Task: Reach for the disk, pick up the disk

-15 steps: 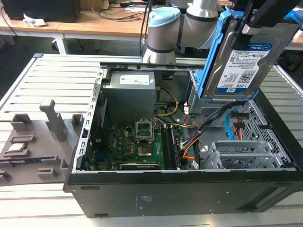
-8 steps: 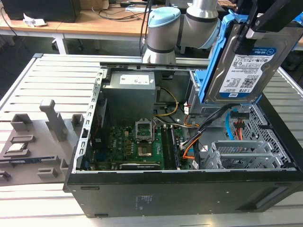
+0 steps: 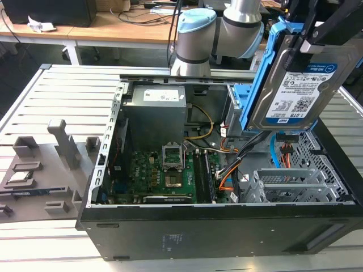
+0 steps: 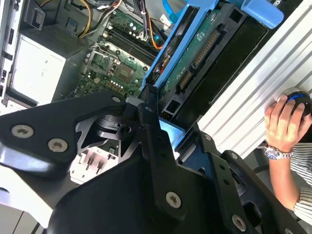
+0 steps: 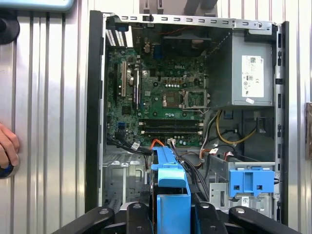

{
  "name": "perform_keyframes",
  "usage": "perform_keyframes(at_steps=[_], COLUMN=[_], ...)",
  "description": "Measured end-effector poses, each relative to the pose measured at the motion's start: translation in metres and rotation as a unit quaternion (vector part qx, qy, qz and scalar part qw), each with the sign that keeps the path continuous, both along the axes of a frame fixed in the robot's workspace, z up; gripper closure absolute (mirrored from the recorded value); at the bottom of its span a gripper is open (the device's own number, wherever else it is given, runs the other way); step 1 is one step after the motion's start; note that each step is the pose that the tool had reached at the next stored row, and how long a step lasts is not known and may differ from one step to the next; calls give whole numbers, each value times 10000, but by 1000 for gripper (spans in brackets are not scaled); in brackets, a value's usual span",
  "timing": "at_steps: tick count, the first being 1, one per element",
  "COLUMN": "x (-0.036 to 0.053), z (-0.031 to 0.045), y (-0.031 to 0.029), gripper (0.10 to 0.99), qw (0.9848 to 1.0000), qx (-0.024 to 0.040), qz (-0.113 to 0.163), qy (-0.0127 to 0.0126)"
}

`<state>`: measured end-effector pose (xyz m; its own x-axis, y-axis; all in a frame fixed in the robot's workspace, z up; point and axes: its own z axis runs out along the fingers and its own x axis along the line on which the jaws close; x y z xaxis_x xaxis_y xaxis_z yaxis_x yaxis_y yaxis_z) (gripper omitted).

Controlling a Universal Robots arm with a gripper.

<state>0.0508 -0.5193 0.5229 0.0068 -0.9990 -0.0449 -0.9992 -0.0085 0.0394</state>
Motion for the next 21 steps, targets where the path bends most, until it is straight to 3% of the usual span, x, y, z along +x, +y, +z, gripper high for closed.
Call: perform_keyframes(at_steps=[13, 15, 21], x=[0, 0, 7], z=[0, 0, 0], y=[-254, -326, -398], gripper=[718, 718, 718], qw=[10000, 10000, 10000], qx=[0, 0, -1], qz=[0, 0, 1], qy=[0, 0, 0])
